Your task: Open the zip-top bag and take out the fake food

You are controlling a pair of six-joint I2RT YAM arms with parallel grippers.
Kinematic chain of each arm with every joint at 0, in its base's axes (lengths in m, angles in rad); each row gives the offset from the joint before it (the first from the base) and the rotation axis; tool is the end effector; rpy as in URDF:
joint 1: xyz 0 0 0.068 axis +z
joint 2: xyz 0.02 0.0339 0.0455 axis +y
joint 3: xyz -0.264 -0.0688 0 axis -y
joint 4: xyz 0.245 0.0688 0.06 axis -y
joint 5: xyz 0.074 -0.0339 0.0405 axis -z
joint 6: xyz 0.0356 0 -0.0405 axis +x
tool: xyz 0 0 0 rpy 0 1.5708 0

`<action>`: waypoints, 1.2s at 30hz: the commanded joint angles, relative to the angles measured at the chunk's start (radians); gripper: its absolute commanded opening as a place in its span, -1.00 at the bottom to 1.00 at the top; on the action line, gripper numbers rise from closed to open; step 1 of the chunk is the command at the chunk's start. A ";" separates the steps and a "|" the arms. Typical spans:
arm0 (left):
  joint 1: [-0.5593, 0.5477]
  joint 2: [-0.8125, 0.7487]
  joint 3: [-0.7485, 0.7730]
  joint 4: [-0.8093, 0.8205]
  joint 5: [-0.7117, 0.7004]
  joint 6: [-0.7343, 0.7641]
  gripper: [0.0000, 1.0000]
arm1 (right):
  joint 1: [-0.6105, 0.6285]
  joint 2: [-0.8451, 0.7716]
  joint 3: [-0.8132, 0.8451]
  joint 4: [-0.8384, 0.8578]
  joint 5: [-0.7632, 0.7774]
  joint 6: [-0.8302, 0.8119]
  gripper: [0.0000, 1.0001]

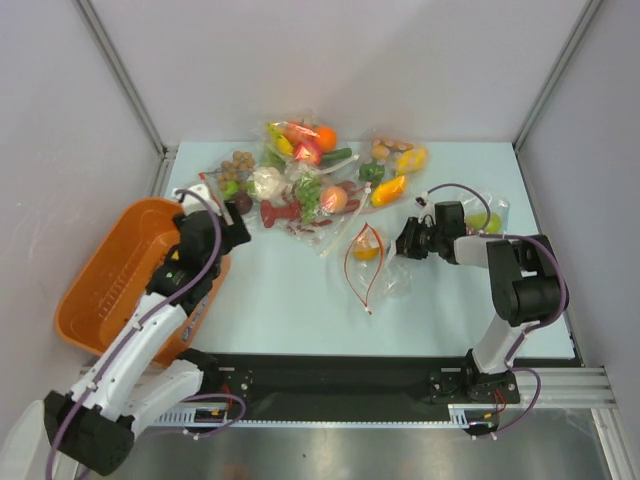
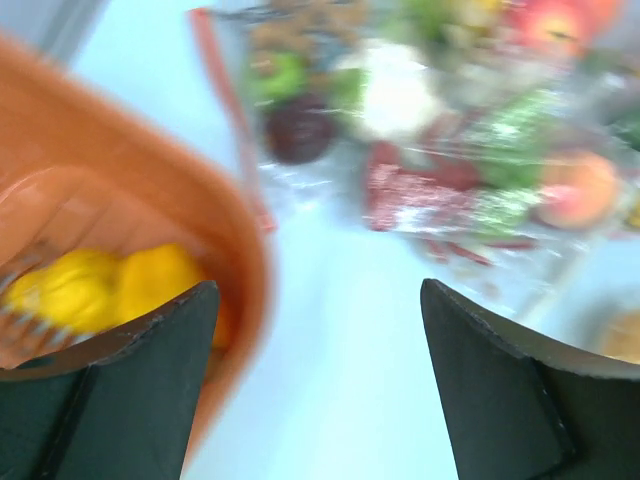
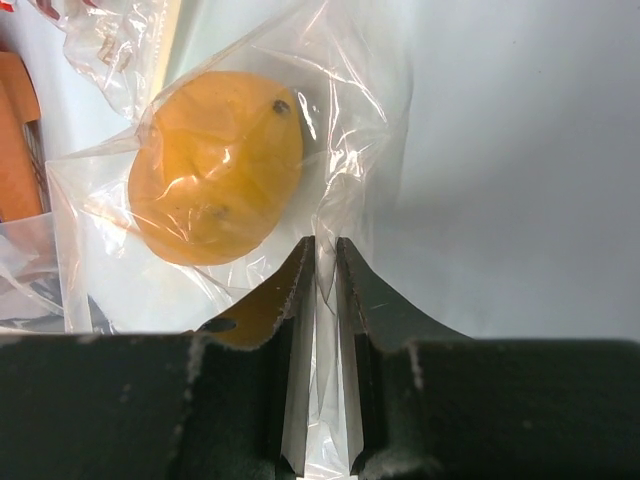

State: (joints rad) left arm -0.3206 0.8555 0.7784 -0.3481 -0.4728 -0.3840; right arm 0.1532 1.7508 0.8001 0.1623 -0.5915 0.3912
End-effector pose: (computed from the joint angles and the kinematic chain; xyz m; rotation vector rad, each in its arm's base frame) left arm 0.1874 -0.0451 0.3101 -0.3597 1.9133 0.0069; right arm 0.3246 0.0702 0.1353 -0.0144 2.3910 0.9593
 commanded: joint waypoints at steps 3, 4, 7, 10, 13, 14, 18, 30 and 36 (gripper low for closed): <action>-0.280 0.138 0.117 0.173 -0.084 0.075 0.72 | -0.004 -0.060 -0.007 -0.018 0.004 -0.022 -0.63; -0.319 0.161 0.128 0.198 -0.075 0.085 0.71 | -0.004 -0.063 -0.009 -0.021 0.004 -0.023 -0.63; -0.448 0.281 0.180 0.283 -0.027 0.111 0.69 | -0.003 -0.070 -0.013 -0.023 0.005 -0.025 -0.63; -0.529 0.399 0.246 0.333 0.080 0.088 0.63 | -0.004 -0.077 -0.018 -0.026 0.007 -0.023 -0.63; -0.592 0.494 0.301 0.374 0.141 0.068 0.48 | -0.004 -0.089 -0.022 -0.027 0.007 -0.028 -0.63; -0.610 0.519 0.326 0.377 0.172 0.062 0.45 | -0.006 -0.091 -0.025 -0.030 0.007 -0.029 -0.63; -0.624 0.596 0.358 0.376 0.198 0.022 0.18 | -0.007 -0.102 -0.033 -0.033 0.007 -0.034 -0.63; -0.640 0.703 0.367 0.317 0.194 -0.018 -0.21 | -0.021 -0.102 -0.055 -0.018 -0.002 -0.034 -0.63; -0.687 0.746 0.394 0.310 0.189 -0.018 -0.25 | -0.024 -0.096 -0.056 -0.015 -0.005 -0.037 -0.63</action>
State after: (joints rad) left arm -0.9737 1.5925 1.1191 -0.0479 -0.2817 -0.3851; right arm 0.1352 1.6791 0.7498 0.1249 -0.5892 0.3717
